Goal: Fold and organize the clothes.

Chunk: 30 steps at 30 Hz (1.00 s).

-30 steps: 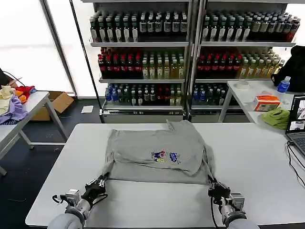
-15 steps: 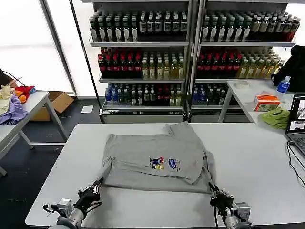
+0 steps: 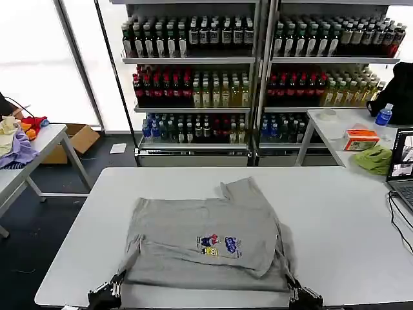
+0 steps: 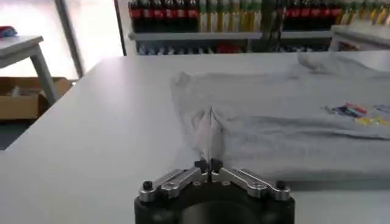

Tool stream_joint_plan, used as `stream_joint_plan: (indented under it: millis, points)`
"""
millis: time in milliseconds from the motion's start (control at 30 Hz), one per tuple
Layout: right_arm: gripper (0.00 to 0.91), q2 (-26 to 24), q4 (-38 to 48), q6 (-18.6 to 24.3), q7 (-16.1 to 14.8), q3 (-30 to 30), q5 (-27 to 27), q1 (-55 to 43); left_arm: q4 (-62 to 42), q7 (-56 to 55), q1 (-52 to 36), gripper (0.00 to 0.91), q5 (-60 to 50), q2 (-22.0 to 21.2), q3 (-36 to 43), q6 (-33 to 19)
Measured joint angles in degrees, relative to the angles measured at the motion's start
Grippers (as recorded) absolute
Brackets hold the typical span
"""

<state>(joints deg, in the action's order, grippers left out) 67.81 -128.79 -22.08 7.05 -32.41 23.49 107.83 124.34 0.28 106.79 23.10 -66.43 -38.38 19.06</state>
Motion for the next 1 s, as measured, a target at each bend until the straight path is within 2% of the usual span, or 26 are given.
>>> stream_joint_plan:
  millis: [300, 567, 767, 1000]
  points:
    - [0.907, -1.61, -0.97, 3.07, -2.38, -4.32, 4.68, -1.33, 2.72, 0.45, 2.03, 0.907, 1.3, 1.2, -5.14, 4.36]
    - [0.907, -7.56, 4.2, 2.93, -7.39, -6.49, 10.16, -14.1, 1.42, 0.94, -1.48, 0.907, 5.52, 4.71, -10.39, 6.63]
    - [0.907, -11.66, 14.9, 1.27, -12.24, -0.21, 11.72, -31.65, -3.42, 2.36, -9.64, 0.907, 9.32, 9.68, -8.0, 7.11]
    - [0.907, -10.9, 32.22, 0.33, -17.69, 10.74, 10.18, -52.13, -13.76, 4.24, -24.59, 0.907, 12.7, 13.84, 1.84, 6.45]
